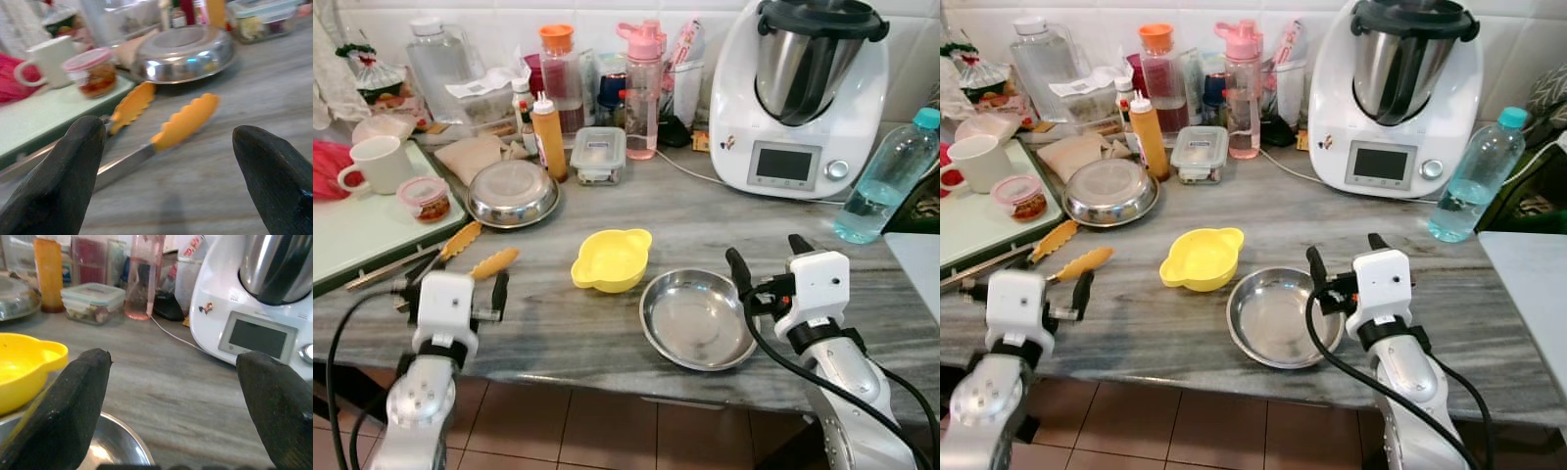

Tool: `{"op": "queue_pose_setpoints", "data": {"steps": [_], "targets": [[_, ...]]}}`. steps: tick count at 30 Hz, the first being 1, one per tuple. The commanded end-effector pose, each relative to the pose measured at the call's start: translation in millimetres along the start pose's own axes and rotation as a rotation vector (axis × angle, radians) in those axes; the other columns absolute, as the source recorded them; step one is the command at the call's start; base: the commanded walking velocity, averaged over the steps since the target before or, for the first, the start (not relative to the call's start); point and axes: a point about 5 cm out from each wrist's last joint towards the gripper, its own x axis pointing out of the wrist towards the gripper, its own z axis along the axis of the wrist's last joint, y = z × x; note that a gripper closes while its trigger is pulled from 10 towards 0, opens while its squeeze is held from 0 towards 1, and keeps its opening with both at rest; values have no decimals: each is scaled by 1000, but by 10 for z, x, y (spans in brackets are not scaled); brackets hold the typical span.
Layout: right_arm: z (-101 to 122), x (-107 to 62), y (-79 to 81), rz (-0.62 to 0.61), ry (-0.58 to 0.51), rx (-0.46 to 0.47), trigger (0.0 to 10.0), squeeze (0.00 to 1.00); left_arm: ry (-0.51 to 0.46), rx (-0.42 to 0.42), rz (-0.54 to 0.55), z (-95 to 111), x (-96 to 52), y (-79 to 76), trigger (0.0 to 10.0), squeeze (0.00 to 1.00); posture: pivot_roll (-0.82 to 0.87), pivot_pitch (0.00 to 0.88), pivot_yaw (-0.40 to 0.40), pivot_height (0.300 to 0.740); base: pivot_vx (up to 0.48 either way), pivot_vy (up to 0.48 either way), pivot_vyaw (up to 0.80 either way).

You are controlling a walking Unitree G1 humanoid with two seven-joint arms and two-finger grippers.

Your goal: Setting the table

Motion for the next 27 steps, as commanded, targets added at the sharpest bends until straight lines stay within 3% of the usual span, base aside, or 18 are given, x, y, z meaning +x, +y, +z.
{"op": "queue_pose_setpoints", "data": {"steps": [1,12,18,23,27], "targets": [[11,-6,-73,-21,-5,-6,10000,0,-8,26,16,-5,-18,40,10000,0,11,0,44,740,0,0,0],[-20,-18,-106,-122,-3,-17,10000,0,-59,59,14,119,-23,37,10000,0,14,0,19,740,0,0,0],[47,-34,-51,-173,-32,-27,10000,0,-185,32,-66,406,11,-227,10000,0,-16,0,29,740,0,0,0],[23,-18,-23,-177,-25,0,10000,0,-210,17,-94,462,53,-284,10000,0,-4,0,7,740,0,0,0],[6,23,13,-174,-10,51,10000,0,-188,5,-42,423,65,-241,10000,0,-6,0,-4,740,0,0,0]]}}
